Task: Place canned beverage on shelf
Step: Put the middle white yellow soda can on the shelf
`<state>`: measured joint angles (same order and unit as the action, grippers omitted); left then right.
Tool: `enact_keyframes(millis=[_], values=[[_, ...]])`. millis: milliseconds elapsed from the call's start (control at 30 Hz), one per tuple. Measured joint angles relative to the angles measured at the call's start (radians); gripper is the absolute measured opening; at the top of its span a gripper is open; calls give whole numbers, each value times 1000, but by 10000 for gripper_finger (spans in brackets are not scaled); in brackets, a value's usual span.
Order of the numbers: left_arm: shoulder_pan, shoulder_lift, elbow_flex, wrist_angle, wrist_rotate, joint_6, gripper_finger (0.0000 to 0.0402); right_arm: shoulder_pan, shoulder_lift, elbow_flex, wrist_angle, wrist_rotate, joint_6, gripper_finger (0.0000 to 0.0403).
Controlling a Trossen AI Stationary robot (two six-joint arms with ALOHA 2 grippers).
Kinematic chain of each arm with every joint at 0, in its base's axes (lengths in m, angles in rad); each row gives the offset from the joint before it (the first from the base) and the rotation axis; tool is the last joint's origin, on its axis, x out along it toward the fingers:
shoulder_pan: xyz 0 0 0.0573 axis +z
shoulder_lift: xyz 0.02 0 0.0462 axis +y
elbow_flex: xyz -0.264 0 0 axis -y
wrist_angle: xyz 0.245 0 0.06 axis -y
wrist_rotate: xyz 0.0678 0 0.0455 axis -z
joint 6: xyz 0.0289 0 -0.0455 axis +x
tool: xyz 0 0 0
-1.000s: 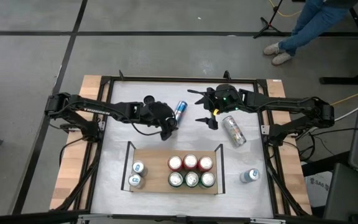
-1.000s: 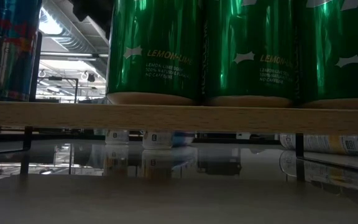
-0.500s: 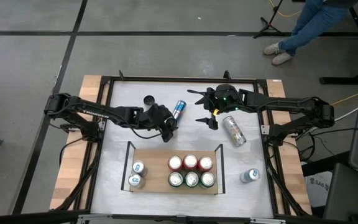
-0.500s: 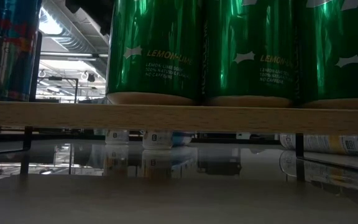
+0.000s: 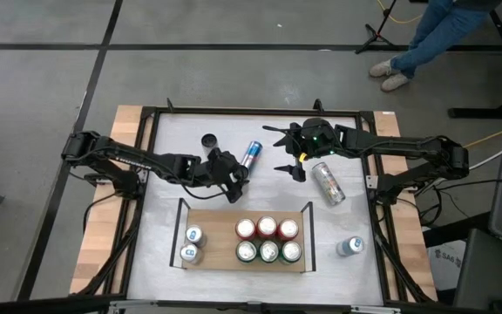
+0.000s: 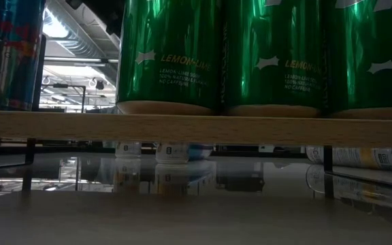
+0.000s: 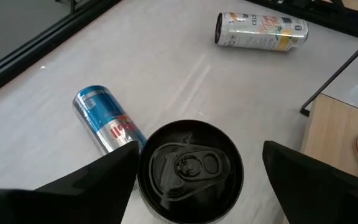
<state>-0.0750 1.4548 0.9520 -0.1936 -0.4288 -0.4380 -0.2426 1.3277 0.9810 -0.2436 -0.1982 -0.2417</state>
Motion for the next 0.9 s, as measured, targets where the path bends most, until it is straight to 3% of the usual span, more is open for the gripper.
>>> enact_keyframes(millis=[600,900], values=[[0,15,-1,1,-1,-10,330,0,0,0,0,0,0,372],[-9,32,-2,-15,-42,-84,330,0,0,0,1,0,0,372]])
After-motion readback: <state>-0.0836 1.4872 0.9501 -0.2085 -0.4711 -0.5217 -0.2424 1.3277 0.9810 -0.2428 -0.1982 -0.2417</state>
